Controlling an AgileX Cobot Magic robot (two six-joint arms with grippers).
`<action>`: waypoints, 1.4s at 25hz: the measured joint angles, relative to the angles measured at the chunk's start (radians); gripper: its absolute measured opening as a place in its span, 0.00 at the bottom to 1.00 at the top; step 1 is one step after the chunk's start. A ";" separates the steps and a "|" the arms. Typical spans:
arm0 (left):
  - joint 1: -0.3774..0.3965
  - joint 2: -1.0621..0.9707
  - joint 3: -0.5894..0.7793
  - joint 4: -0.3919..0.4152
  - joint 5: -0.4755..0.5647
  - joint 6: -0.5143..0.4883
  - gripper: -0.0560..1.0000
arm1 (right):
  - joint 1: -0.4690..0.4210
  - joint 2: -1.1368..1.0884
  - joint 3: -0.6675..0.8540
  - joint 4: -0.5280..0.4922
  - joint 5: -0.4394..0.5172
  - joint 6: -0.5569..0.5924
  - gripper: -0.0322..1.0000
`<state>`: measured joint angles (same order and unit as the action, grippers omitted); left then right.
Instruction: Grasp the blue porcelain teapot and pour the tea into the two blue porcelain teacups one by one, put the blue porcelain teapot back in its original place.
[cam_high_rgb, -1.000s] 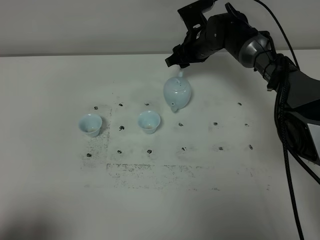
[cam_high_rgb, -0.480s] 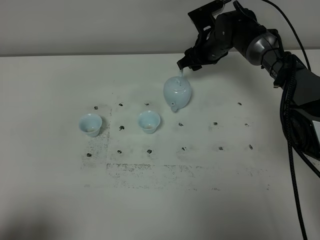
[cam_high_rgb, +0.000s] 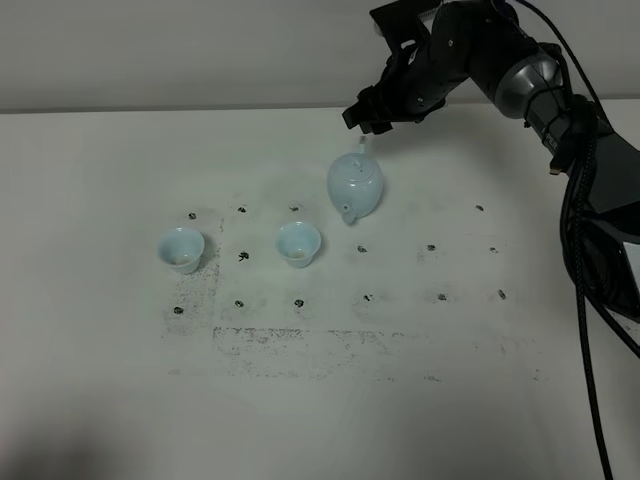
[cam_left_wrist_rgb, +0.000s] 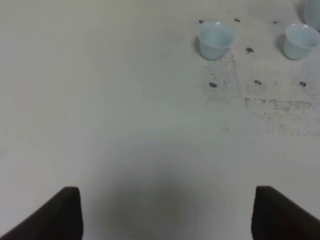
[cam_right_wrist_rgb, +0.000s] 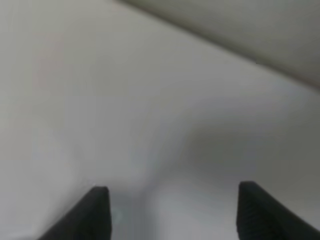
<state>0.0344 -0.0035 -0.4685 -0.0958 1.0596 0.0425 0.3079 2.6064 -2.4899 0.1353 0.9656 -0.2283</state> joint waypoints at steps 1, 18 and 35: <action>0.000 0.000 0.000 0.000 -0.001 0.000 0.68 | 0.002 0.003 -0.001 0.000 -0.004 -0.003 0.53; 0.000 0.000 0.000 0.000 -0.001 0.001 0.68 | 0.008 0.007 -0.042 0.076 -0.009 -0.039 0.53; 0.000 0.000 0.000 0.000 -0.001 0.001 0.68 | 0.062 0.014 -0.043 0.133 0.003 -0.165 0.53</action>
<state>0.0344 -0.0035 -0.4685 -0.0958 1.0587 0.0434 0.3697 2.6203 -2.5326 0.2679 0.9688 -0.3935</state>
